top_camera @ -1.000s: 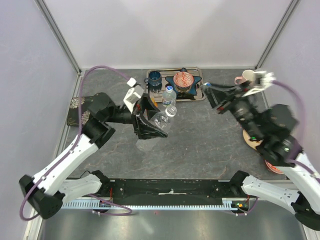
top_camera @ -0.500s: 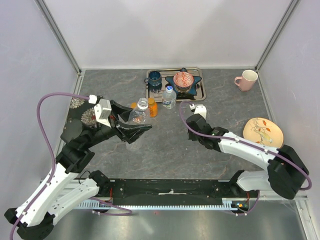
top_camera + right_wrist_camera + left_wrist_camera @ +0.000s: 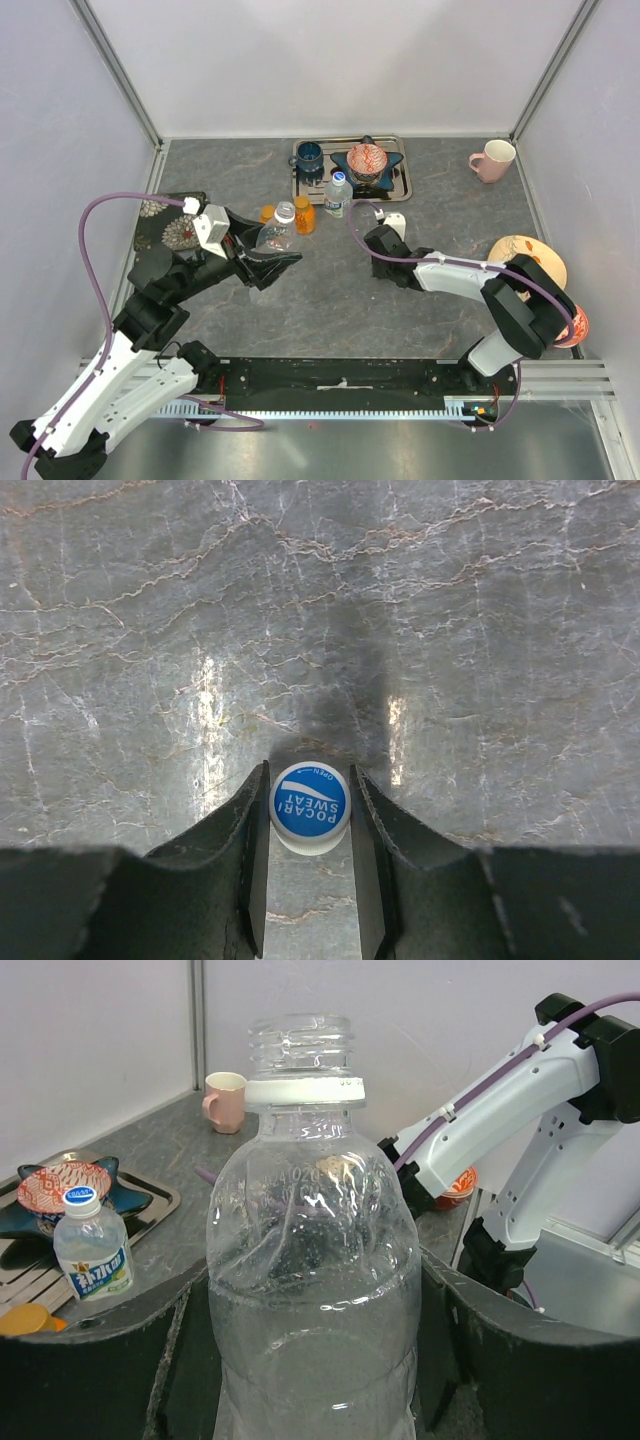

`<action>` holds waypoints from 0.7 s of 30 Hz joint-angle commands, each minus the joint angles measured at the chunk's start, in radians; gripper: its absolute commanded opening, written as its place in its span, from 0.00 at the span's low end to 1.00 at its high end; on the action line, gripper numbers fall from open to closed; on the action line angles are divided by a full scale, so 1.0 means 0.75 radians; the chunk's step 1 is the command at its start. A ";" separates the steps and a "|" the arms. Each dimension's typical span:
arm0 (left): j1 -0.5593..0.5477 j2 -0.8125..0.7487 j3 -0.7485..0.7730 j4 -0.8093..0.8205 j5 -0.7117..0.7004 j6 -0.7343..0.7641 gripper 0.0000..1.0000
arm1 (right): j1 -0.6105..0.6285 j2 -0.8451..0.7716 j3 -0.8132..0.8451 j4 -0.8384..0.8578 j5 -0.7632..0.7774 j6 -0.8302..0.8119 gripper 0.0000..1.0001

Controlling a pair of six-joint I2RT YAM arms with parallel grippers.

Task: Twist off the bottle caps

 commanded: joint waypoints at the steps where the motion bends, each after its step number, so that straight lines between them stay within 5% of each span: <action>1: 0.002 -0.021 -0.002 -0.009 -0.046 0.079 0.49 | -0.006 0.041 0.064 0.046 -0.008 0.000 0.00; 3: 0.002 -0.019 0.001 -0.015 -0.054 0.083 0.49 | -0.004 0.054 0.060 0.034 -0.018 0.004 0.00; 10: 0.002 -0.017 -0.010 -0.026 -0.058 0.089 0.49 | -0.004 -0.024 -0.034 0.034 -0.094 0.037 0.50; 21: 0.002 0.003 -0.016 -0.011 -0.089 0.073 0.49 | 0.000 -0.294 0.085 -0.119 -0.110 0.058 0.82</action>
